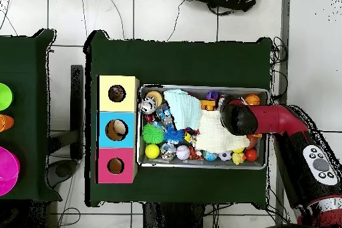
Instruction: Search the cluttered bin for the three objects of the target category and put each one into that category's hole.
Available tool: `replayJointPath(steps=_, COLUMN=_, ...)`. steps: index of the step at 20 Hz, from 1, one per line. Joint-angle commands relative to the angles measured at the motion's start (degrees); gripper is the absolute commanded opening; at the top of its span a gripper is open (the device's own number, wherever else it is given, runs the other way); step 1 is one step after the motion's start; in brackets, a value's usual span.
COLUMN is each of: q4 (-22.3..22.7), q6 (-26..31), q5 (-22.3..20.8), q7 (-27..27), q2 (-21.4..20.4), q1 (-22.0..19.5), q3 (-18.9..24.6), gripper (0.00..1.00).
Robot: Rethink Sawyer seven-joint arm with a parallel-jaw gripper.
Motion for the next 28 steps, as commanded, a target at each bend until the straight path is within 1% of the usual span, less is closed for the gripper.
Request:
replayJointPath(steps=1, q4=6.20, q6=14.70, q5=5.48, q7=-4.19, q2=-8.60, q1=3.28, q3=-2.34, gripper=0.00)
replayJointPath(steps=2, q4=7.80, q6=16.05, q5=7.31, q7=-4.26, q2=-10.85, q1=2.96, q3=-1.79, gripper=0.00)
replayJointPath(steps=5, q4=12.04, q6=17.60, q5=11.65, q7=-3.22, q2=-17.22, q1=2.73, q3=-0.32, gripper=0.00)
replayJointPath(steps=7, q4=14.41, q6=20.45, q5=15.56, q7=-2.71, q2=-21.39, q1=2.55, q3=0.58, gripper=0.00)
replayJointPath(steps=8, q4=16.06, q6=20.98, q5=17.93, q7=-2.62, q2=-23.18, q1=1.72, q3=1.64, gripper=0.00)
replayJointPath(steps=9, q4=17.54, q6=21.14, q5=19.80, q7=-2.04, q2=-24.83, q1=1.36, q3=2.05, gripper=0.00)
replayJointPath(steps=10, q4=19.42, q6=19.68, q5=21.69, q7=-1.82, q2=-26.04, q1=0.17, q3=3.35, gripper=0.00)
replayJointPath(steps=12, q4=21.69, q6=18.13, q5=24.22, q7=-1.46, q2=-28.14, q1=-0.60, q3=3.99, gripper=0.00)
replayJointPath(steps=13, q4=22.36, q6=17.20, q5=24.57, q7=-1.48, q2=-28.62, q1=-0.61, q3=3.69, gripper=0.00)
replayJointPath(steps=14, q4=23.31, q6=17.27, q5=26.21, q7=-1.44, q2=-29.42, q1=-0.94, q3=3.89, gripper=0.00)
replayJointPath(steps=16, q4=25.06, q6=16.11, q5=27.98, q7=-1.30, q2=-30.72, q1=-1.15, q3=3.54, gripper=0.00)
replayJointPath(steps=18, q4=25.92, q6=14.67, q5=28.61, q7=-1.50, q2=-30.89, q1=-1.32, q3=3.30, gripper=0.00)
replayJointPath(steps=23, q4=26.40, q6=10.16, q5=27.60, q7=-1.20, q2=-28.57, q1=-1.29, q3=2.22, gripper=0.00)
replayJointPath(steps=28, q4=26.96, q6=7.88, q5=26.66, q7=-0.51, q2=-27.35, q1=-0.99, q3=1.50, gripper=0.00)
